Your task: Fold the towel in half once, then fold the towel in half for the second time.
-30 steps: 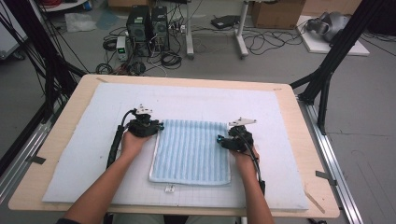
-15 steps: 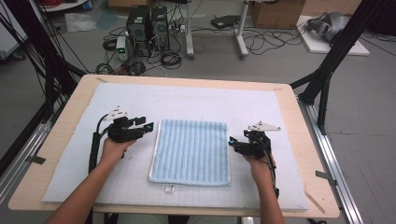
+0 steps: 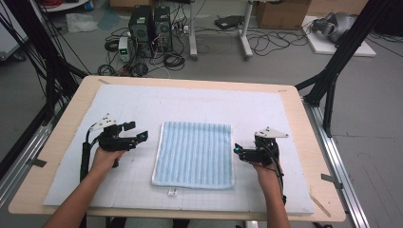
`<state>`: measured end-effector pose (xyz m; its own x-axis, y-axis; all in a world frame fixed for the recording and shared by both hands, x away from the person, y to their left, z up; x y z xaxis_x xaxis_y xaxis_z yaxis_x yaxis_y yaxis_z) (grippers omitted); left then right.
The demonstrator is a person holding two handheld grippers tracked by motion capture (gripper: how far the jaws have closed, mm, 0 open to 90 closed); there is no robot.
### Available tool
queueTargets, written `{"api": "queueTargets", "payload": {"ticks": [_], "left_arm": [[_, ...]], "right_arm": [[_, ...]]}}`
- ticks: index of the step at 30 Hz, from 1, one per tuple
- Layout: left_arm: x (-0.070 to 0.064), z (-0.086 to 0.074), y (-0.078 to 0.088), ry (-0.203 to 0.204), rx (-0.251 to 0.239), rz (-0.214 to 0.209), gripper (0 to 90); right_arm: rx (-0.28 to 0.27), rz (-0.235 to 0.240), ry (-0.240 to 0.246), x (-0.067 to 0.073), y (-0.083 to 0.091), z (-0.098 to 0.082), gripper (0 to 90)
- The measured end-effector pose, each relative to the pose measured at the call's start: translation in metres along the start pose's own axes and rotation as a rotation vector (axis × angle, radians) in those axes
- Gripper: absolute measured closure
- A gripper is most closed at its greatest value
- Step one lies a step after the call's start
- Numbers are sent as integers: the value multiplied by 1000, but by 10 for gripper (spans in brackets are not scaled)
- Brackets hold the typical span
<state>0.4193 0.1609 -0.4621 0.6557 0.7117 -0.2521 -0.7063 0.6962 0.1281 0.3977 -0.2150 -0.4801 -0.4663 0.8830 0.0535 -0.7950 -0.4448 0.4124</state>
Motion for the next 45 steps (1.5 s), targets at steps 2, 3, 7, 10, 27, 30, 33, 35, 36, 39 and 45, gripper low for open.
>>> {"api": "queueTargets", "payload": {"ticks": [2, 3, 7, 10, 27, 30, 33, 35, 36, 39, 45], "left_arm": [[-1, -2, -1, -7, 7, 1, 205], [-2, -3, -2, -7, 9, 1, 206], [-5, -7, -3, -8, 25, 2, 207], [-6, -7, -5, -11, 25, 1, 211], [-1, -5, -11, 18, 39, 12, 167], [-1, 2, -19, 8, 52, 19, 167], [0, 7, -30, 17, 75, 13, 172], [1, 8, -37, 29, 97, 2, 184], [2, 9, -41, 26, 98, 5, 194], [6, 10, -52, 31, 130, 5, 197], [16, 0, -70, 23, 205, 43, 212]], "right_arm": [[6, 9, 4, 1, 0, -1, 103], [10, 13, 6, 2, -1, -1, 103], [14, 23, 17, 5, -1, -2, 103], [11, 30, 38, 7, 1, -2, 103], [19, 19, 7, 2, 0, -4, 103], [19, 24, 5, 3, 0, -4, 103], [10, 29, -5, 3, 1, -3, 103], [10, 32, -3, 3, 1, -3, 103], [13, 33, -5, 4, 1, -3, 103], [15, 37, -1, 5, 0, -4, 103], [15, 41, -2, 6, 0, -4, 103]]}}
Point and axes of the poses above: each handheld gripper's, and its own axes: y roughly backward along the jaws, z roughly out of its top, x roughly to its left, the point moved 10 cm from there along -y, roughly forward along the jaws, and after that the axes turned 10 degrees about -x, right-handed, at the moved point
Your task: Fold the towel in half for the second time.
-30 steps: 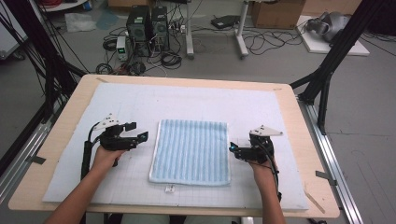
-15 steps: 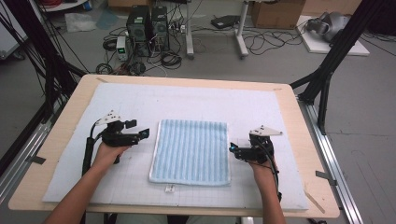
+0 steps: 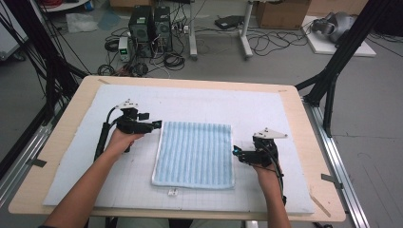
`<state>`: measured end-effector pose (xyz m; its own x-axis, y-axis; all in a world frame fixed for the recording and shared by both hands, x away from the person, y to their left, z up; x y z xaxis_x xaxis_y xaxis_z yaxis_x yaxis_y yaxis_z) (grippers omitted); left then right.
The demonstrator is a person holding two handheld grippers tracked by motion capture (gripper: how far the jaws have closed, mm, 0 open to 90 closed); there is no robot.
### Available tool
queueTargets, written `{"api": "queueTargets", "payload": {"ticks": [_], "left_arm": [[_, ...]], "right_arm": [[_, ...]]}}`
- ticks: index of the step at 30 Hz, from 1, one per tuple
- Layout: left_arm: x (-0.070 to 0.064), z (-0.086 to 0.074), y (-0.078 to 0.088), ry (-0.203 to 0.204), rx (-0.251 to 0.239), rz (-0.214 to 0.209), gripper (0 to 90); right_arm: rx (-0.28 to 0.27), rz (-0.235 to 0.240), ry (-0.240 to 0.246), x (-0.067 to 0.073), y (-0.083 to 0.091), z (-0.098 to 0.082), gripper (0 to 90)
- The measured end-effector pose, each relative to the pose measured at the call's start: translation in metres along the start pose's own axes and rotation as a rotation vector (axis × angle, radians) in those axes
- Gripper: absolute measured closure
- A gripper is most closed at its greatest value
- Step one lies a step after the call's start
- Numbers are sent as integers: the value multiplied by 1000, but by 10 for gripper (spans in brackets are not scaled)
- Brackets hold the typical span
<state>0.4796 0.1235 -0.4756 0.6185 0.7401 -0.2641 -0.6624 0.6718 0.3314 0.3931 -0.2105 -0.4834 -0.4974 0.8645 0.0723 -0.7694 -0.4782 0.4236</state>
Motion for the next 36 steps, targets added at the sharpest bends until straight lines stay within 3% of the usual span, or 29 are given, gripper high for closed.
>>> {"api": "queueTargets", "payload": {"ticks": [10, 15, 19, 21, 25, 27, 31, 36], "left_arm": [[-3, -11, -30, -82, 92, 22, 315], [-2, -26, -38, -149, 159, 49, 406], [-1, -25, -37, -186, 160, 52, 477], [-6, -26, -36, -181, 162, 14, 592], [-13, -28, -36, -199, 154, -18, 807], [-13, -29, -36, -186, 151, -16, 827], [-10, -29, -35, -117, 132, -21, 834], [-11, -29, -36, -104, 125, -23, 834]], "right_arm": [[7, -1, -9, -2, 0, -2, 103], [10, -4, -12, -3, 1, -4, 103], [11, -5, -11, -4, 1, -4, 103], [15, -4, -15, -4, 1, -5, 103], [18, -5, -14, -4, 1, -6, 103], [18, -4, -13, -4, 1, -6, 103], [15, 1, -26, -4, 0, -5, 103], [2, 18, -63, -6, -5, 3, 103]]}}
Point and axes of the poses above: each handheld gripper's, and its own axes: y roughly backward along the jaws, z roughly out of its top, x roughly to its left, the point moved 10 cm from there along -y, roughly forward along the jaws, and after that the axes turned 10 degrees about -x, right-handed, at the moved point
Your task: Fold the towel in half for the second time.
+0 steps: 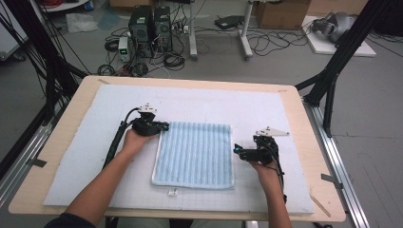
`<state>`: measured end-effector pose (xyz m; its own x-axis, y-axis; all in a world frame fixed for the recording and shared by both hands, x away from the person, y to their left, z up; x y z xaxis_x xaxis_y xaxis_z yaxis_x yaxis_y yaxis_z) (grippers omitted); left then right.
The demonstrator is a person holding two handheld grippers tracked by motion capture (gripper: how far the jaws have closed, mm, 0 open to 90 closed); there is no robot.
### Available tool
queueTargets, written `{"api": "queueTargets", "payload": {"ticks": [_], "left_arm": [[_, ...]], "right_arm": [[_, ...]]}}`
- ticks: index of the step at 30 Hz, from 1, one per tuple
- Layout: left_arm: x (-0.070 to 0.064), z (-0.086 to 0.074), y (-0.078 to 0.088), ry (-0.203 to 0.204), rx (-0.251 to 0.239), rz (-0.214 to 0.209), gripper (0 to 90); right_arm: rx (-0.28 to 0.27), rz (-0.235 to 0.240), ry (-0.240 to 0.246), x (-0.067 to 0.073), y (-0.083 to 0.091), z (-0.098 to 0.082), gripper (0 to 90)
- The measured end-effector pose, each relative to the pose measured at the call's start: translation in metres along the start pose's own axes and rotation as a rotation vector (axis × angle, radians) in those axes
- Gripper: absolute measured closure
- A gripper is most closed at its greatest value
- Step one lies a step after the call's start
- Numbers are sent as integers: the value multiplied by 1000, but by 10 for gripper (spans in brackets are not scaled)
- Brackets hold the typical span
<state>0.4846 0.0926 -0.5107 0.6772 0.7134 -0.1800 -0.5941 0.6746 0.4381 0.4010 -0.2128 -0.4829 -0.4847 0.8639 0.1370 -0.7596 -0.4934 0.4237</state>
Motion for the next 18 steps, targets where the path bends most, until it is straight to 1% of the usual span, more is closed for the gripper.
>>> {"api": "queueTargets", "payload": {"ticks": [2, 3, 5, 6, 7, 8, 9, 10, 12, 15, 17, 18], "left_arm": [[1, 0, 0, 6, 1, -3, 833], [1, 0, 0, 11, -1, -3, 832], [1, 0, 0, 8, 2, -4, 832], [1, -1, 0, 8, 2, -4, 832], [1, -1, 0, 8, 2, -4, 832], [1, -1, 0, 8, 2, -5, 831], [1, -1, 1, 7, 4, -5, 832], [1, -1, 0, 9, 2, -6, 832], [1, -1, 1, 13, 2, -8, 832], [1, -1, 1, 14, 1, -8, 831], [1, 0, 0, 16, -1, -7, 831], [1, -1, 1, 17, -2, -7, 832]], "right_arm": [[-2, 13, 1, 0, -4, 6, 103], [7, 15, 3, -1, -7, 7, 103], [22, 17, 6, -3, -16, 10, 112], [28, 23, -3, -3, -20, 10, 155], [40, 38, -2, -3, -25, 11, 195], [52, 45, -4, -2, -30, 11, 213], [64, 43, 2, -3, -35, 12, 229], [71, 47, 7, -2, -40, 13, 272], [90, 49, 14, -1, -50, 16, 318], [110, 30, 38, -3, -66, 21, 397], [129, 15, 23, -5, -75, 22, 453], [123, 6, 21, -6, -78, 22, 494]]}}
Point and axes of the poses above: each handheld gripper's, and its own axes: y roughly backward along the jaws, z roughly out of its top, x roughly to its left, the point moved 10 cm from there along -y, roughly forward along the jaws, and after that the axes turned 10 degrees about -x, right-handed, at the moved point
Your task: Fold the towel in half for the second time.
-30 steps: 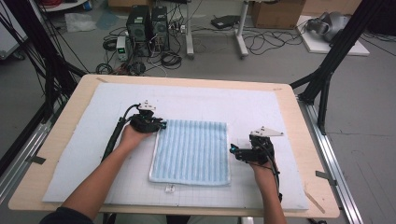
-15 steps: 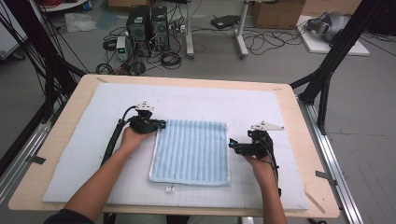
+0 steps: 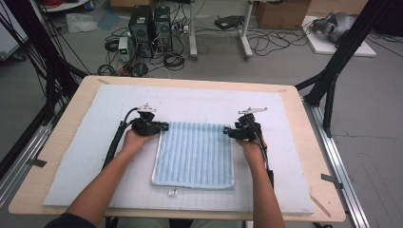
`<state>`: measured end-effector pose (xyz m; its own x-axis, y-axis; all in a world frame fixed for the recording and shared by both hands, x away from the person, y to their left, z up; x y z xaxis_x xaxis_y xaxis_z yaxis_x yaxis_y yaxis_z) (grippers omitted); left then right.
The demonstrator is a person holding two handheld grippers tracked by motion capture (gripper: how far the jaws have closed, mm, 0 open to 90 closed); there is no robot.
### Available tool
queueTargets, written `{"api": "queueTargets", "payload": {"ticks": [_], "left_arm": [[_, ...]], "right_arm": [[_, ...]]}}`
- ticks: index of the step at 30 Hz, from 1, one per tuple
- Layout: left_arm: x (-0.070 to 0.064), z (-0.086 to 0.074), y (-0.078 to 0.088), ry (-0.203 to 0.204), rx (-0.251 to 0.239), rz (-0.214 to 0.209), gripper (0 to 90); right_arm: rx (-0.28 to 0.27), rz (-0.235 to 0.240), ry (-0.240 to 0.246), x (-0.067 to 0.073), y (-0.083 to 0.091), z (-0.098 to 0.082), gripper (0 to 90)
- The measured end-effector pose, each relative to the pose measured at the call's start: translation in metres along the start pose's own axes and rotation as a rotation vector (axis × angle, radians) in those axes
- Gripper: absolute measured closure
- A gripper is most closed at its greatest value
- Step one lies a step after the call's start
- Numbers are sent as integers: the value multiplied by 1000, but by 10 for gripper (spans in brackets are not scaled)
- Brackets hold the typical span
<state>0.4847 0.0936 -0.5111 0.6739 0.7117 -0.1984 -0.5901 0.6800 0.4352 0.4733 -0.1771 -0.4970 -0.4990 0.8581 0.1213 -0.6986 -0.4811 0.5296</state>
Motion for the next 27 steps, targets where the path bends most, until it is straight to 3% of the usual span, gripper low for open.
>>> {"api": "queueTargets", "payload": {"ticks": [5, 9, 12, 16, 21, 24, 27], "left_arm": [[0, 0, 0, 4, -1, -5, 833], [0, 0, 0, -11, 1, 0, 837], [0, 1, 1, -7, -3, 4, 841], [6, 5, 2, 60, -38, 14, 845], [12, 30, 6, 54, -140, 38, 857], [14, 52, 12, 70, -226, 24, 862], [11, 53, 18, 59, -225, 10, 863]], "right_arm": [[53, 12, 15, 2, -15, -9, 599], [67, 32, 20, 4, -16, -9, 797], [77, 23, 48, 7, -16, -8, 824], [50, 14, 35, 3, -15, -4, 828], [-22, -7, 58, -2, -14, 8, 827], [-84, -19, 11, -6, -12, 23, 827], [-139, -6, -4, -4, -7, 34, 827]]}}
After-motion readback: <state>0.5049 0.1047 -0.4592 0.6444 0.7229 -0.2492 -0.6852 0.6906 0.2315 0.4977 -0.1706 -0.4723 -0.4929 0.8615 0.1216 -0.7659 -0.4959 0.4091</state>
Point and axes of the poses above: each handheld gripper's, and its own axes: y roughly backward along the jaws, z roughly out of its top, x roughly to its left, the point moved 10 cm from there along -y, roughly forward along the jaws, and after that the axes turned 10 degrees about -x, right-handed, at the moved point
